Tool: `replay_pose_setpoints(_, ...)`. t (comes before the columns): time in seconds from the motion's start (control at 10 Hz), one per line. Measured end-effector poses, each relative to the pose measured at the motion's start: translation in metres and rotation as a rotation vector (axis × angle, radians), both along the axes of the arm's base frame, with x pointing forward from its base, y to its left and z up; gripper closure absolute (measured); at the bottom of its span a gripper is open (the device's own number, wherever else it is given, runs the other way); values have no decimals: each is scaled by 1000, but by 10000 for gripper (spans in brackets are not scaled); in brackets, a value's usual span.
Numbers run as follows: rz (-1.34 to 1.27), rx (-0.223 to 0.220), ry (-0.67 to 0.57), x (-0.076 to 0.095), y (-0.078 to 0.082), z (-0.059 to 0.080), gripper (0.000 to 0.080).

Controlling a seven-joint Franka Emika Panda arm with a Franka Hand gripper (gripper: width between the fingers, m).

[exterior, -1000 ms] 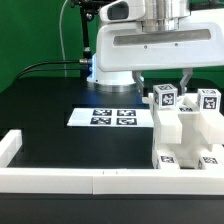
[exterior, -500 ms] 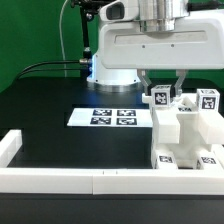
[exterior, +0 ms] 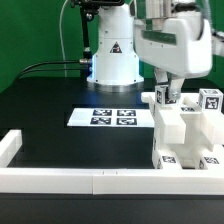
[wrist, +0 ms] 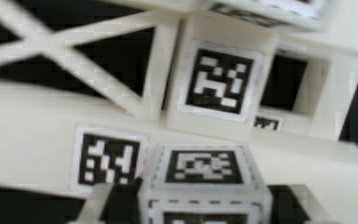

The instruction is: Assemble chair

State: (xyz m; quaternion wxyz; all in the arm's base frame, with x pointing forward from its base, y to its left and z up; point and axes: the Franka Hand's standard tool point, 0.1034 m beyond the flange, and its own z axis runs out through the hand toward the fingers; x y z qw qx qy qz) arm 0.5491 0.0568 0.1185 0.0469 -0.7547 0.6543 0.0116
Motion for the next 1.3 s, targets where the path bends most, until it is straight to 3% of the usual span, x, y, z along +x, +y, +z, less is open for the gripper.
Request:
replay_pose_setpoints(0.2, 53, -1, -4, 0, 0, 0, 517)
replay_pose_setpoints(0.3, 83, 0, 9, -2, 2, -1, 332)
replay_pose_setpoints(0.4, 160, 10, 38, -5, 6, -1, 196)
replay_pose_setpoints(0.6, 527, 15, 42, -5, 7, 1, 158)
replay_pose_setpoints(0.9, 693, 10, 17, -4, 6, 0, 151)
replay_pose_setpoints(1.0, 835, -11, 3, -2, 6, 1, 151)
replay_pose_setpoints(1.2, 1233, -113, -49, 8, 4, 0, 151)
replay_pose_setpoints(1.3, 1264, -122, -57, 8, 5, -2, 151)
